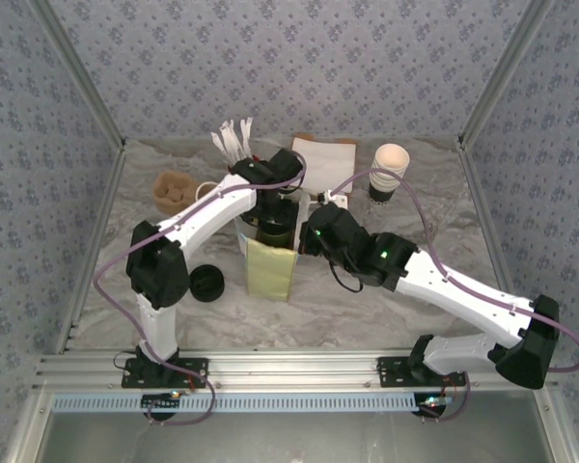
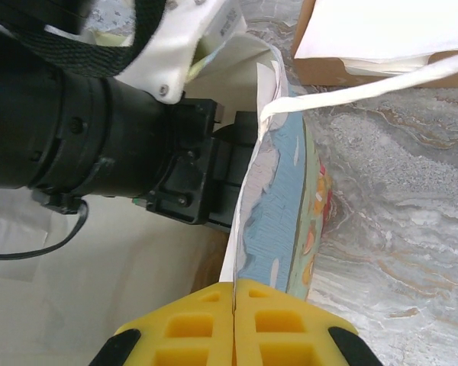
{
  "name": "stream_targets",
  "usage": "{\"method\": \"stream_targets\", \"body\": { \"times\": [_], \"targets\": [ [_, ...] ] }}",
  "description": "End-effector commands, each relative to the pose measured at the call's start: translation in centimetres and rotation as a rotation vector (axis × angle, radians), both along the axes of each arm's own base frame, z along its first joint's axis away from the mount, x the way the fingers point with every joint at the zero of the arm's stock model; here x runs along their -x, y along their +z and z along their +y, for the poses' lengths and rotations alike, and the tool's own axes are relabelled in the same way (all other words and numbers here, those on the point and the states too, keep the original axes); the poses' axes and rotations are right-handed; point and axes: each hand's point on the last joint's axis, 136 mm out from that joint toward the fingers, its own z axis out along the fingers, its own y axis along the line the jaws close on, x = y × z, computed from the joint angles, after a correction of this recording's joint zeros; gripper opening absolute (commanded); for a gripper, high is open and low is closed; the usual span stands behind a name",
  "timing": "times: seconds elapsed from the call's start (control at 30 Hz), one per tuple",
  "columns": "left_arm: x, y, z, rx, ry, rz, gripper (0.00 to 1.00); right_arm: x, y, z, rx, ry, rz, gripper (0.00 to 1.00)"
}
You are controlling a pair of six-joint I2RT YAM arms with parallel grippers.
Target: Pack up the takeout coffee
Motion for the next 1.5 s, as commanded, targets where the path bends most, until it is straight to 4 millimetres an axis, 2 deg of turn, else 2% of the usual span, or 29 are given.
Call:
{"method": "stream_targets", "body": {
  "times": [0.0,0.03,0.07,0.1,0.3,0.43,0.6,0.87,1.0,1.07,1.17,1.33,1.47],
  "targets": [
    [1.4,4.9,0.3,0.060,-0.018,-0.039,0.90,0.0,-0.5,-0.5,0.056,-0.009,0.006,0.00],
    [1.5,5.7,0.5,0.064,-0.017,-0.052,0.91,0.0,-0.5,-0.5,0.058,-0.009,0.007,0.00],
    [1.7,6.3,0.5,0.066,-0.019,-0.061,0.92,-0.2,0.7,-0.3,0.034,-0.011,-0.009,0.00],
    [1.8,6.9,0.6,0.074,-0.020,-0.072,0.93,-0.2,0.9,-0.3,0.030,-0.011,-0.011,0.00],
    [2.7,9.9,0.7,0.120,-0.036,-0.115,0.96,-0.4,1.1,-0.2,0.032,-0.010,-0.014,0.00],
    [3.1,12.8,0.7,0.173,-0.046,-0.164,0.96,-0.5,1.2,-0.2,0.037,-0.010,-0.013,0.00],
    [3.9,16.5,1.5,0.222,-0.045,-0.245,0.96,-0.5,1.2,-0.2,0.037,-0.011,-0.012,0.00],
    [4.7,23.7,5.5,0.251,0.004,-0.466,0.96,-0.8,1.4,-0.7,0.048,-0.019,-0.010,0.00],
    [3.3,25.8,9.3,0.243,0.088,-0.580,0.96,-1.1,1.5,-1.2,0.055,-0.024,-0.011,0.00],
    [1.8,25.9,11.3,0.255,0.132,-0.627,0.95,-1.2,1.7,-1.4,0.054,-0.023,-0.014,0.00],
    [-0.9,24.3,14.1,0.293,0.186,-0.663,0.95,-1.4,2.2,-1.5,0.052,-0.015,-0.023,0.00],
    [-6.3,21.0,18.0,0.361,0.273,-0.720,0.91,-1.8,1.9,-2.1,0.073,-0.009,-0.004,0.03],
    [-10.8,17.5,20.0,0.429,0.336,-0.730,0.83,-2.2,1.7,-2.8,0.076,-0.016,0.014,0.08]
  ]
}}
